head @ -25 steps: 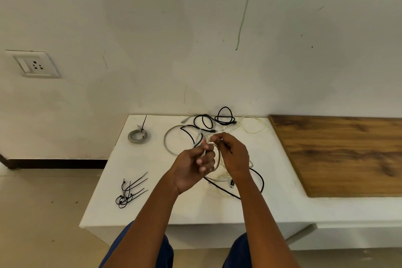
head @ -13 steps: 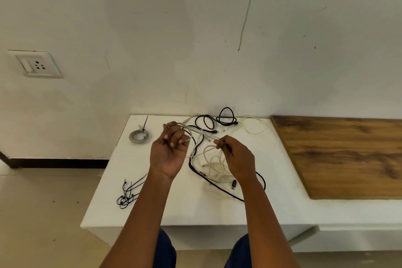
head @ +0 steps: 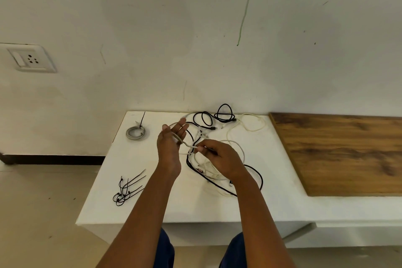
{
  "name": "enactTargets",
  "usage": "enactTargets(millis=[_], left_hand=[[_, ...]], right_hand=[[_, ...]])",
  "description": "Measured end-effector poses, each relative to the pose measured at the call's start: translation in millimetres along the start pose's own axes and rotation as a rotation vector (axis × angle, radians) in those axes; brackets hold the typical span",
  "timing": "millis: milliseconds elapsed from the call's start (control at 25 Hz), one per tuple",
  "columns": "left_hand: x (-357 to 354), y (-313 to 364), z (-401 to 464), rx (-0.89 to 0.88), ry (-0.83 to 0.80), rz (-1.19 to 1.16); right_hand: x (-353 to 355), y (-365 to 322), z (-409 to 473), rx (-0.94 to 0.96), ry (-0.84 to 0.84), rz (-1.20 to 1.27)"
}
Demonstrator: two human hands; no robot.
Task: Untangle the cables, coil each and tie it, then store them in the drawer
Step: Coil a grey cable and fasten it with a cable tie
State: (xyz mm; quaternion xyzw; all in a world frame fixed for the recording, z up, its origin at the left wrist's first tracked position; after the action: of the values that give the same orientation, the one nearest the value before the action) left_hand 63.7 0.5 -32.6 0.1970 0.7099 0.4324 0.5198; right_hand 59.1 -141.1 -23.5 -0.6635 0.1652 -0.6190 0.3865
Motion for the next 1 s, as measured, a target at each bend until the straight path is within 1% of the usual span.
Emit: enactTargets(millis=[80,200,360,440,520,560,680,720,800,880,920,1000], left_hand=[[-5,-6,-6,-0.066,-0.073,0.270],[-9,-10,-11,-0.098,-0.181,0.504],[-14,-15,-14,-0.109,-0.344,0.727],[-14,-18,-15,-0.105,-0.398,0.818],[-12,-21,-16,-0.061,-0.425,0.803],[-11,-22,-16,-0.045,-0.432,0.791],[-12,-23,-19,0.016,-0.475,0.812],[-14,-24,-20,0.057,-0.505,0.823],[-17,-25,-22,0.161,-0.556,0.815],[-16,-25,-23,0.284,-0.577,0.703],[-15,-24,-23,0.354,-0.583,0.590],[-16,-23,-25,0.485,-0.597,0.293]], right_hand=[[-4,-4,2,0.023,-0.007,0.030],[1,1,2,-0.005,0.053,0.062],[5,3,3,-0.036,0.136,-0.021],[7,7,3,-0.097,0.194,-0.035],[12,13,3,-0.171,0.259,0.032],[13,15,3,-0.172,0.254,0.101],[12,10,7,-0.033,0.143,0.380],[12,9,8,0.002,0.120,0.437],[12,7,13,0.027,0.106,0.464],[9,6,18,0.010,0.111,0.473],[9,6,19,-0.009,0.124,0.496],[10,7,24,-0.051,0.161,0.552]])
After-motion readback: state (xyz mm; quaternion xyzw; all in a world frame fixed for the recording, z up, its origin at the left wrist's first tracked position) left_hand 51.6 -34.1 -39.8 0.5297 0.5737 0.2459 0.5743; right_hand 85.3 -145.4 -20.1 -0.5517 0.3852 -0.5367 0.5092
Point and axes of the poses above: each hand's wrist, its own z-axis towards the middle knuckle, its own x-axis out of the back of the hand, y = z × x, the point moved 5 cm from there along z, towards the middle knuckle, and after that the axes turned 6 degrees about -x, right-handed, at the moved point
